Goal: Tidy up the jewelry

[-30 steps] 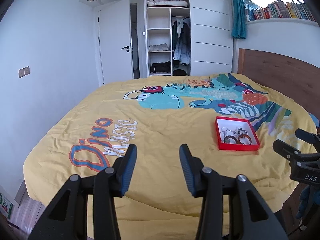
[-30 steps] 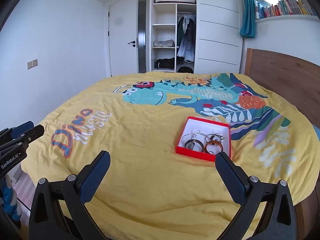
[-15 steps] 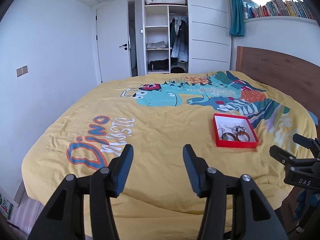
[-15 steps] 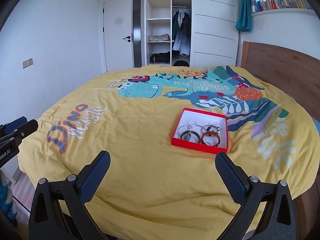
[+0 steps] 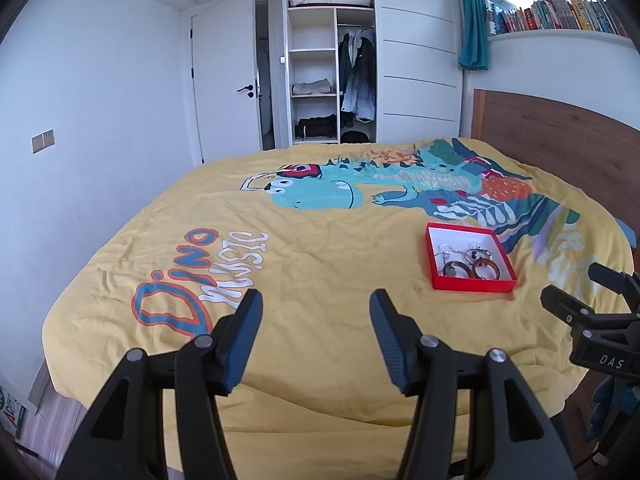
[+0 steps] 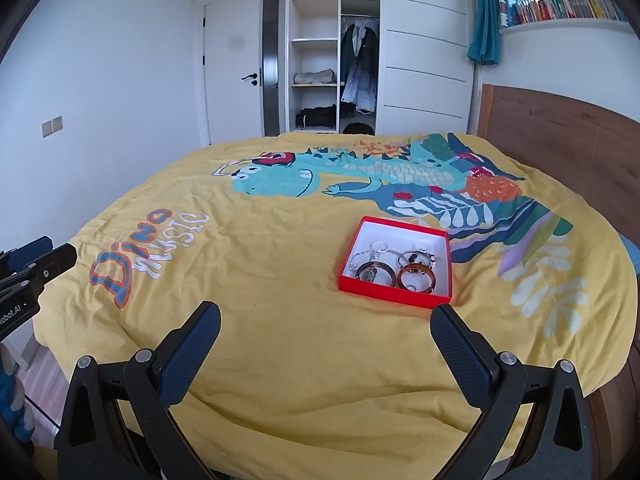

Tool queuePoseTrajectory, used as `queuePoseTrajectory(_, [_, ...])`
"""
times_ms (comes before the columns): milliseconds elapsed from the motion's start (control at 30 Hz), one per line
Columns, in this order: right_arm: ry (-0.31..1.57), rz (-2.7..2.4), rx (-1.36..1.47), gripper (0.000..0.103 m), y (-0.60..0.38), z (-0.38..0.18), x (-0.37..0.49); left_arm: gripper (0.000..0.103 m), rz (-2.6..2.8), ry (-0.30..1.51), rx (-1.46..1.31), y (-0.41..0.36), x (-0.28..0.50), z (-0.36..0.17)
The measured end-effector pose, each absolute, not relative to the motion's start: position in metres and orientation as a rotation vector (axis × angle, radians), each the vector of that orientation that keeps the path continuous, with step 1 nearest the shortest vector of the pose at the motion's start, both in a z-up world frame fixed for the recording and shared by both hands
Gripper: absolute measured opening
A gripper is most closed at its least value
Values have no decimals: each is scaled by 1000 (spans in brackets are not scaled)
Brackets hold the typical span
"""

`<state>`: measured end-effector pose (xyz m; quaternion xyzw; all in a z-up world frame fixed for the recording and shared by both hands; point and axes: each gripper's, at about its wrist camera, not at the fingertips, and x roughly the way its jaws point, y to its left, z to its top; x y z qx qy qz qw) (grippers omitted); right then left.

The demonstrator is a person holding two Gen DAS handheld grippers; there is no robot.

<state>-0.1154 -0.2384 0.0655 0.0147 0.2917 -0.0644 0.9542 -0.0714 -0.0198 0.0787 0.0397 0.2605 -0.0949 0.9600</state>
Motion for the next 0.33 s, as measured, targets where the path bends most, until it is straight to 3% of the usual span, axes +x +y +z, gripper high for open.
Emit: queuePoseTrajectory(333, [583, -144, 14, 103, -240, 68, -118, 54, -195, 551, 87, -20, -70, 68])
